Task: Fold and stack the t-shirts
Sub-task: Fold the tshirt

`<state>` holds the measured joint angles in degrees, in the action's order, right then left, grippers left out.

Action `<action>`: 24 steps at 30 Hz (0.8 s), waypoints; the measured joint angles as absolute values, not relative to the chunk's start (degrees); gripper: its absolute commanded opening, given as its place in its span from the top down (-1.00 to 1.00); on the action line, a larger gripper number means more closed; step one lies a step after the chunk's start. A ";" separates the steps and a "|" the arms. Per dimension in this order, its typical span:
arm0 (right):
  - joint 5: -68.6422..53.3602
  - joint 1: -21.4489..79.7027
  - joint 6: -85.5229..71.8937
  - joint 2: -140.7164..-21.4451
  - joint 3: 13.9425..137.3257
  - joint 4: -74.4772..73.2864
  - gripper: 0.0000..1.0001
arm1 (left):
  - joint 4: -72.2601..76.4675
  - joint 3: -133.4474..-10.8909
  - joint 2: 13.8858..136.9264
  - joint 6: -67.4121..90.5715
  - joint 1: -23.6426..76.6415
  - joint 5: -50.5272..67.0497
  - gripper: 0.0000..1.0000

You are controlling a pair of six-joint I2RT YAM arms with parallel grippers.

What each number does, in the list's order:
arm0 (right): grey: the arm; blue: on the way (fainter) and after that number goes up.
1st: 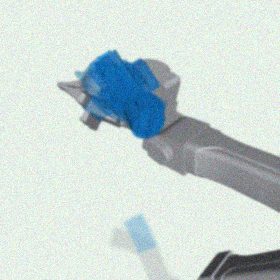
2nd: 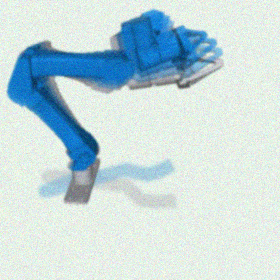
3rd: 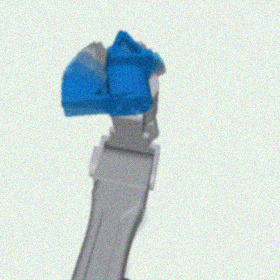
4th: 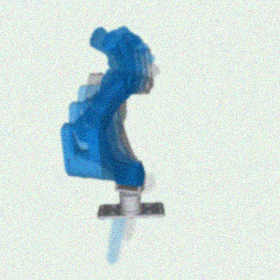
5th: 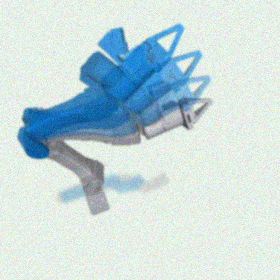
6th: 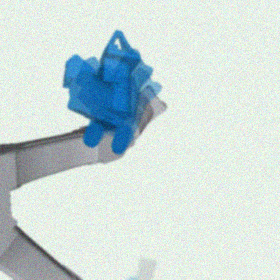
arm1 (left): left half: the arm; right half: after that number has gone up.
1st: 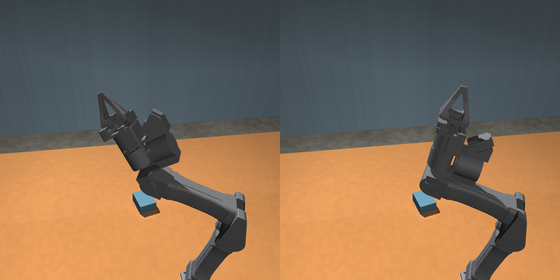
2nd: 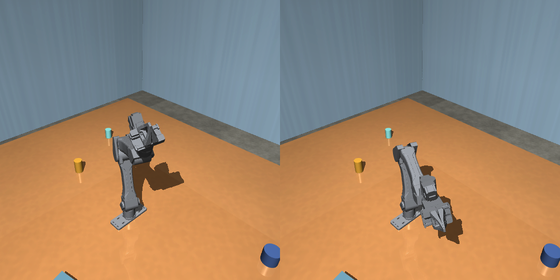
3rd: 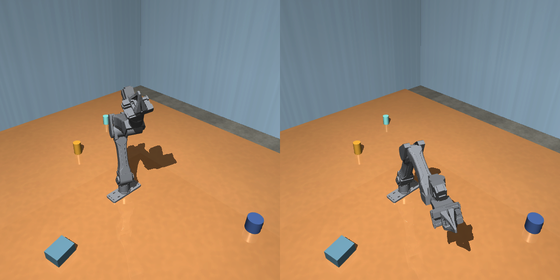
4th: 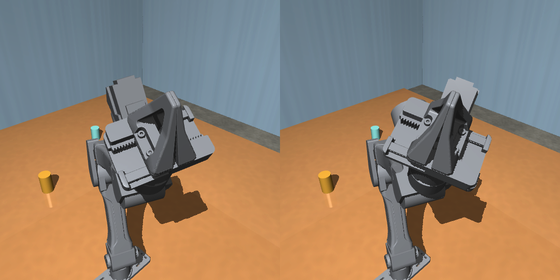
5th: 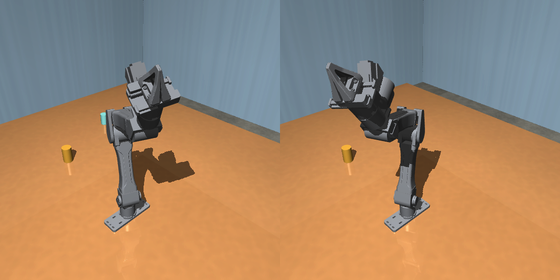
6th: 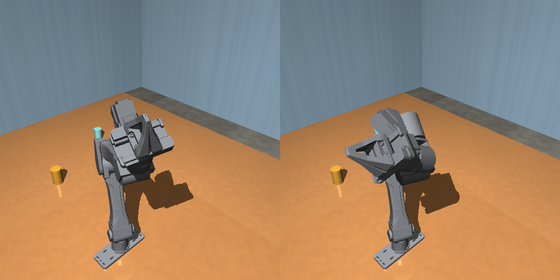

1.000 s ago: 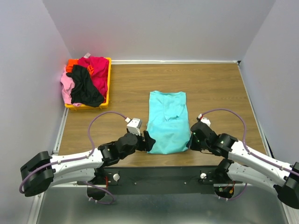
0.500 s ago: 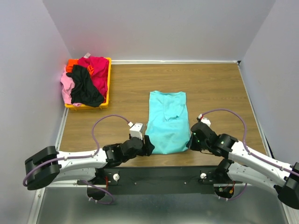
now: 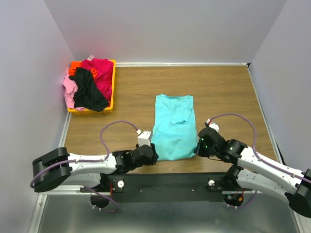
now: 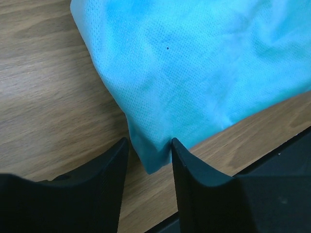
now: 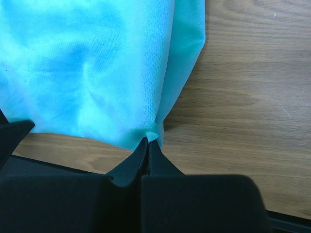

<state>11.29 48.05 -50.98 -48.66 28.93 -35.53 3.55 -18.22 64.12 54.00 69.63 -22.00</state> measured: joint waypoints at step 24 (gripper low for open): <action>11.73 48.05 -51.55 -45.89 28.71 -35.14 0.99 | 5.41 -21.15 65.67 51.51 71.07 -20.93 1.00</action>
